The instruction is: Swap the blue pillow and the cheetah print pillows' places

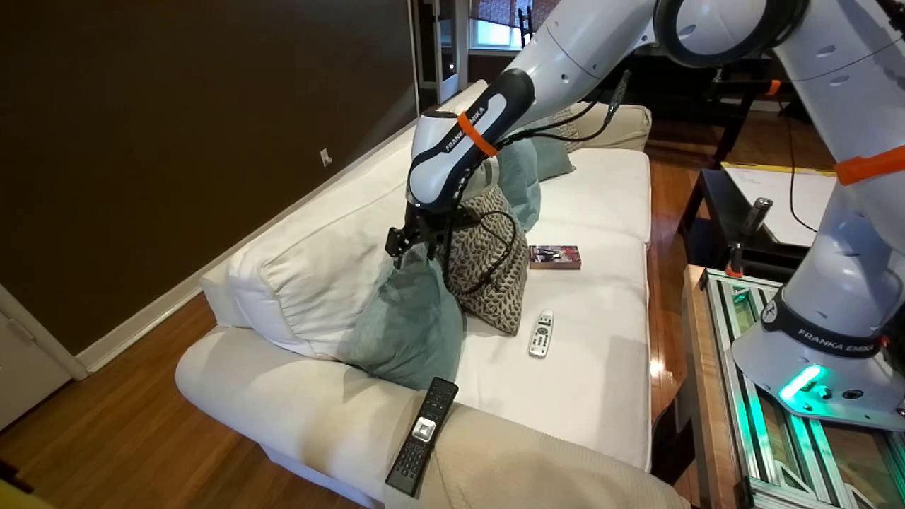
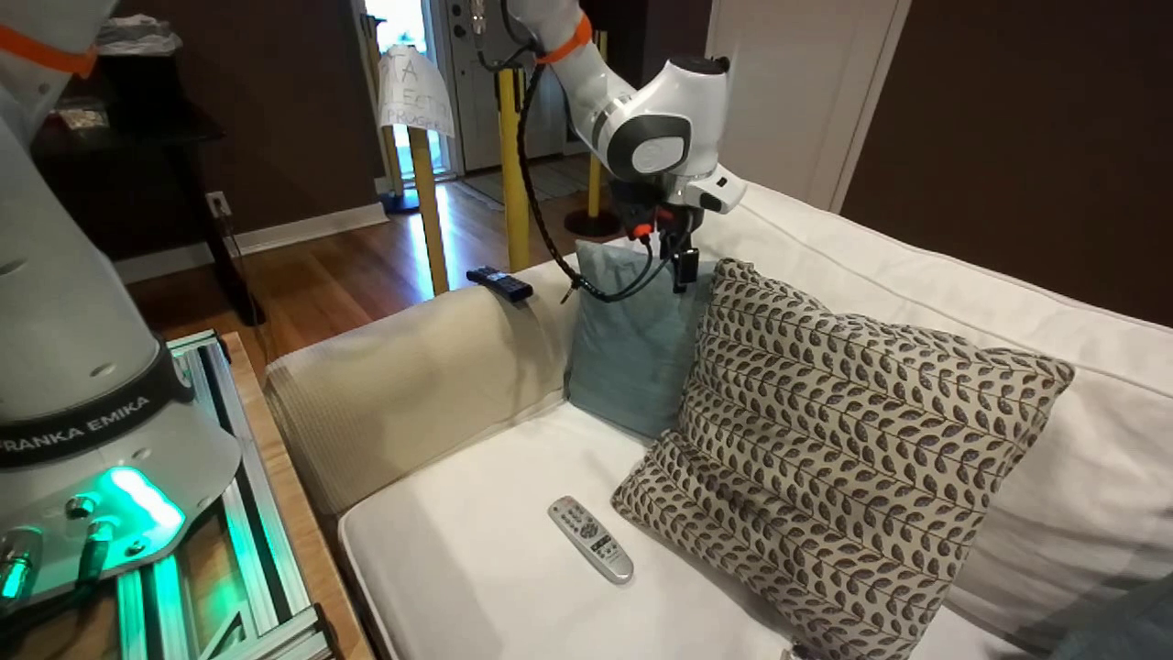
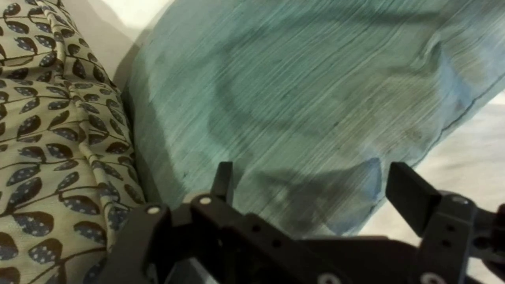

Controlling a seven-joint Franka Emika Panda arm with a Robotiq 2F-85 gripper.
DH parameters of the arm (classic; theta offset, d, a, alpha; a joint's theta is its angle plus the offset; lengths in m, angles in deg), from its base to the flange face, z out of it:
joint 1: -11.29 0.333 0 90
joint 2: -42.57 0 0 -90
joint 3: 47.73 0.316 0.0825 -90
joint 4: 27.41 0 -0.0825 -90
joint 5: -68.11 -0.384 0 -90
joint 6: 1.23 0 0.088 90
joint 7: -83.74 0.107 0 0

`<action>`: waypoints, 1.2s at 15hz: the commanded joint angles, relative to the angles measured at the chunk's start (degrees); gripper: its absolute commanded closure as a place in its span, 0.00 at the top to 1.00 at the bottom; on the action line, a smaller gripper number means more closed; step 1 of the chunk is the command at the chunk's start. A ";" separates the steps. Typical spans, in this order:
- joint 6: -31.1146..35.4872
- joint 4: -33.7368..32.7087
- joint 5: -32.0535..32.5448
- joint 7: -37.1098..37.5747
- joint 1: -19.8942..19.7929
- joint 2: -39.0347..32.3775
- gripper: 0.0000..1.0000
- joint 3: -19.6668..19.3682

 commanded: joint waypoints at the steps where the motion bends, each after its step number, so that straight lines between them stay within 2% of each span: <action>1: -2.32 -3.82 1.11 2.12 0.70 -3.34 0.68 -0.88; 4: -2.65 -4.82 0.62 1.81 0.18 -4.23 0.42 -0.33; 7: -3.56 -5.08 -0.32 0.69 -0.87 -3.85 0.21 0.96; 10: -6.79 -4.85 -3.24 -2.73 -3.94 -2.20 0.01 4.87; 12: -10.17 -4.10 -5.20 -5.65 -6.16 -0.48 0.00 7.38; 18: -20.99 -0.03 -7.58 -6.19 -7.91 7.15 0.01 6.73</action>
